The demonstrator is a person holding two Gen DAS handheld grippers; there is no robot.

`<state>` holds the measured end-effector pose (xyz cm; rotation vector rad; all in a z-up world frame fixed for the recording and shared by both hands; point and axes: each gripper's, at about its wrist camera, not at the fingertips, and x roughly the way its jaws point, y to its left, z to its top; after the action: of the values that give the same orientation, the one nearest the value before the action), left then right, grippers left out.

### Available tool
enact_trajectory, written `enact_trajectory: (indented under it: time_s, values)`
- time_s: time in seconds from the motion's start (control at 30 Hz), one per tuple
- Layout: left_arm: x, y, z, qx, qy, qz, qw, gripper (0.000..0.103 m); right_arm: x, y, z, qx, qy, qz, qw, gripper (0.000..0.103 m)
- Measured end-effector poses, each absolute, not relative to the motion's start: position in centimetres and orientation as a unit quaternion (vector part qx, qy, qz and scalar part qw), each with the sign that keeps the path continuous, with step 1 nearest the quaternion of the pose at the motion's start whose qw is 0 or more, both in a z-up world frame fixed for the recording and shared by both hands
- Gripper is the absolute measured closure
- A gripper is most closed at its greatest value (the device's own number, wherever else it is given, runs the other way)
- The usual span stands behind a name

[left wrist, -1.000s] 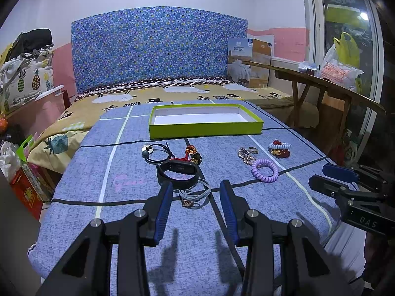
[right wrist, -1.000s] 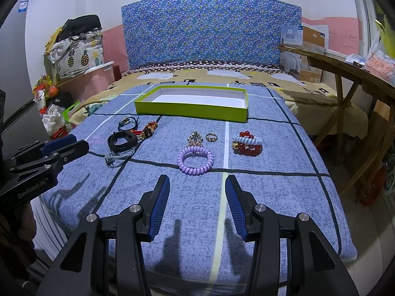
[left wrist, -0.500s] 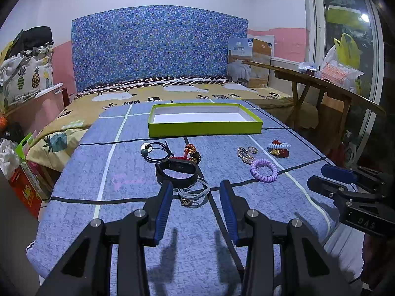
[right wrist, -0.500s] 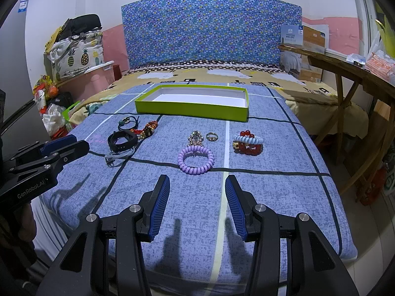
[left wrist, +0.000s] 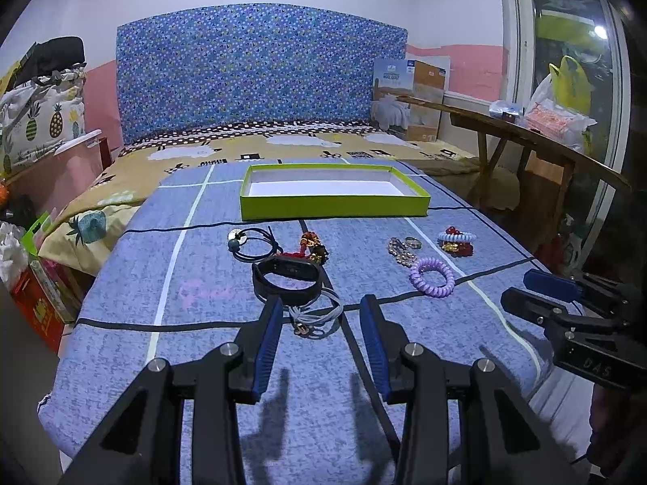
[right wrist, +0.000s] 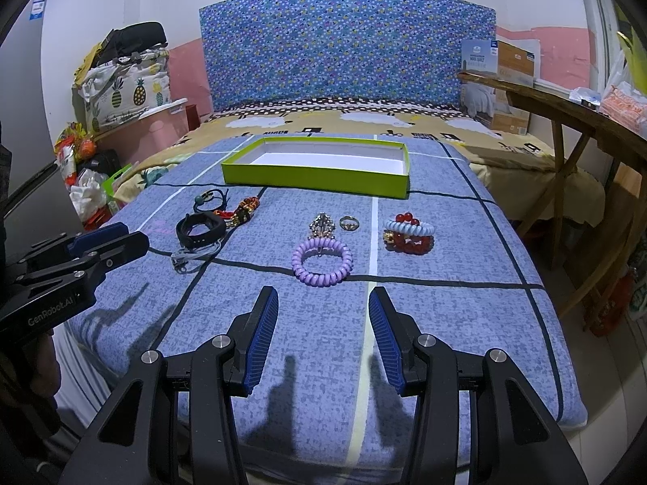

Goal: Organize jewelry
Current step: 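Grasp the black watch band with the left tool while the right tool grasps the light-blue coil hair tie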

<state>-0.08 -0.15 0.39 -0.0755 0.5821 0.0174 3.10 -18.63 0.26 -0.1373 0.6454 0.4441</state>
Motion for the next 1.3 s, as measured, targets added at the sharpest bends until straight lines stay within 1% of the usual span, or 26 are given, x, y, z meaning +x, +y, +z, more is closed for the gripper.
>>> enact_trajectory:
  time_s: [0.53, 0.7, 0.83, 0.97, 1.1, 1.3]
  values:
    - [4.5, 3.4, -0.8, -0.066, 0.327, 0.046, 0.942, 0.062, 7.3, -19.1, -0.1, -0.064, 0.325, 0.197, 0.923, 0.055]
    - [6.2, 3.9, -1.4, -0.074, 0.348, 0.053, 0.933, 0.066, 9.6, -19.6, -0.1, -0.06, 0.33, 0.187, 0.923, 0.055]
    - [7.2, 4.2, -1.9, -0.083, 0.365, 0.058, 0.926, 0.068, 11.8, -20.6, -0.2, -0.023, 0.35, 0.188, 0.917, 0.055]
    - [8.0, 4.4, -2.3, -0.086, 0.376, 0.059, 0.921, 0.072, 14.4, -22.0, -0.6, 0.039, 0.38, 0.191, 0.904, 0.055]
    - [8.6, 4.6, -2.8, -0.089, 0.388, 0.061, 0.915, 0.076, 15.9, -22.7, -0.7, 0.073, 0.393, 0.187, 0.897, 0.055]
    - [9.0, 4.6, -3.1, -0.088, 0.396, 0.059, 0.912, 0.078, 17.9, -23.9, -1.5, 0.118, 0.424, 0.177, 0.88, 0.056]
